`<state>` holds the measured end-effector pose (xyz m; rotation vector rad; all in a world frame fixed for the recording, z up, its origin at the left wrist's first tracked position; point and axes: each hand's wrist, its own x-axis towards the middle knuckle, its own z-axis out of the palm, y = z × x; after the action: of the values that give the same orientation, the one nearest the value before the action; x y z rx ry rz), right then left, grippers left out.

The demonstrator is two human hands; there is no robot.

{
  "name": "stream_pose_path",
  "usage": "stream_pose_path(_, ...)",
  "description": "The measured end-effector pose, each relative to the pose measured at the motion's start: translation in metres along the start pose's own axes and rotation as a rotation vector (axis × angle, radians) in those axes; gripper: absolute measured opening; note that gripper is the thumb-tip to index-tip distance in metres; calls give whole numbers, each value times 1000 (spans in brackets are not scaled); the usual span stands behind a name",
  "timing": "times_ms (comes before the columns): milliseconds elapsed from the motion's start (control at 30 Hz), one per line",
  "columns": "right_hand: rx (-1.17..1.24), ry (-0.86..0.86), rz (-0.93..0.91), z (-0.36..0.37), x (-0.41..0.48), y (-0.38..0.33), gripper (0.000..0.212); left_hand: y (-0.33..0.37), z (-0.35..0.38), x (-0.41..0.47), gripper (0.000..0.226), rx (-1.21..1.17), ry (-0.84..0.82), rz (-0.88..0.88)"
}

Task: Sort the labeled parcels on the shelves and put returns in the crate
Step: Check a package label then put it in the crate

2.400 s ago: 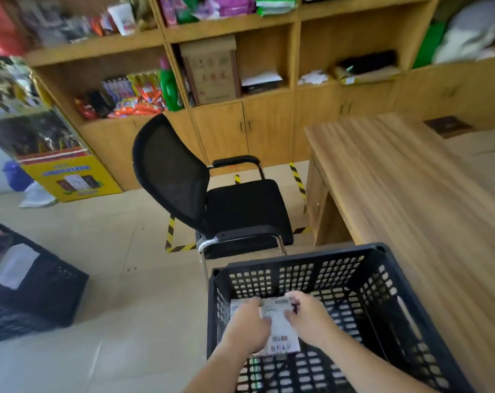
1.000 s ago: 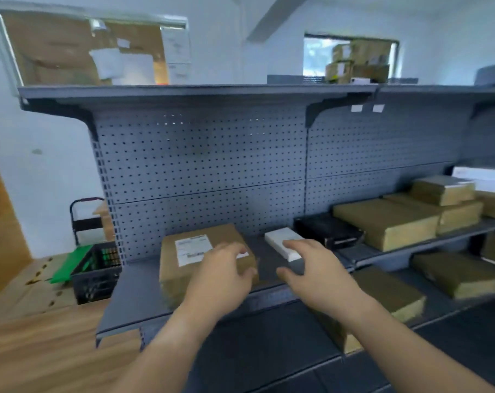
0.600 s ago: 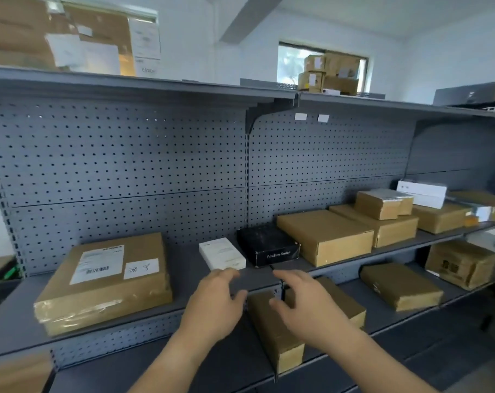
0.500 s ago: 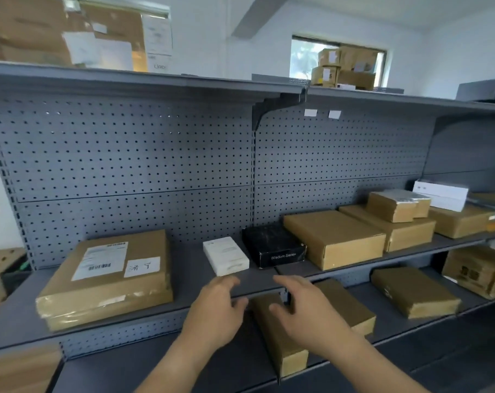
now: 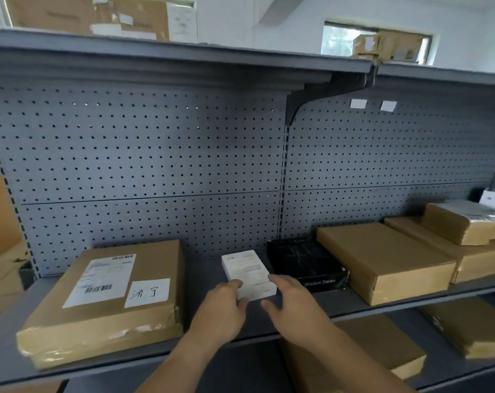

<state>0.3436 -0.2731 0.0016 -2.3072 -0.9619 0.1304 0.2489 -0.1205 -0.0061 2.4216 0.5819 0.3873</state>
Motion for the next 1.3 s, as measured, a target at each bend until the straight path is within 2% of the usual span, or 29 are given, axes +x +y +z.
stream_pose_path(167, -10, -16, 22, 21, 42, 6, 66, -14, 15, 27, 49, -7, -14, -8)
stream_pose_path(433, -13, -30, 60, 38, 60, 19, 61, -21, 18, 33, 24, 6, 29, -71)
stream_pose_path(567, 81, -21, 67, 35, 58, 26, 44, -22, 11, 34, 23, -28, 154, -182)
stream_pose_path(633, 102, -37, 86, 36, 60, 28, 33, -22, 12, 38, 24, -36, 146, -238)
stream_pose_path(733, 106, -97, 119, 41, 66, 30, 40, -23, 19, 44, 26, -77, 61, -263)
stream_pose_path(800, 142, -124, 123, 42, 70, 33, 43, -24, 23, 45, 24, -142, 68, -249)
stream_pose_path(900, 222, -91, 84, 33, 68, 28, 42, -19, 21, 40, 21, -273, 171, -214)
stream_pose_path(1067, 444, 40, -11, 9, 71, 16, 44, 3, -1, 36, 36, -427, 399, -106)
stream_pose_path(1167, 634, 105, -31, -10, 72, 9, 42, 19, -14, 33, 39, -475, 466, -80)
stream_pose_path(1300, 847, 58, -21, -26, 65, 0, 40, 30, -19, 30, 39, -518, 503, -57)
